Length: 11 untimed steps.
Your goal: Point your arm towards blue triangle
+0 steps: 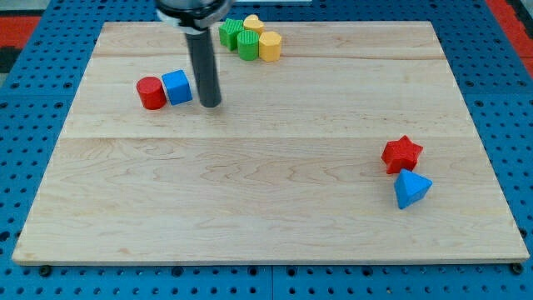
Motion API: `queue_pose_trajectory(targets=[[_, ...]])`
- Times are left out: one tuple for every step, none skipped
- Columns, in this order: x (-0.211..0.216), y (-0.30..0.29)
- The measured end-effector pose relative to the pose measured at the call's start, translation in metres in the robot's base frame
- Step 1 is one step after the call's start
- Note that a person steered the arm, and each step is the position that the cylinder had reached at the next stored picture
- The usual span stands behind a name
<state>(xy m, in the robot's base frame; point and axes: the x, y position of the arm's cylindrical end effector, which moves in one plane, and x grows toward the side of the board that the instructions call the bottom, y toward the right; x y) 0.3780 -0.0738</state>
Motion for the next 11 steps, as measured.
queue_pose_trajectory(targets=[[-0.001,-0.043],[-0.01,-0.056],[-0.001,-0.041],[0.025,0.054],[0.025,0.152],[0.048,0.266],[0.119,0.335],[0.174,0.343],[0.164,0.32],[0.143,0.303],[0.129,0.254]])
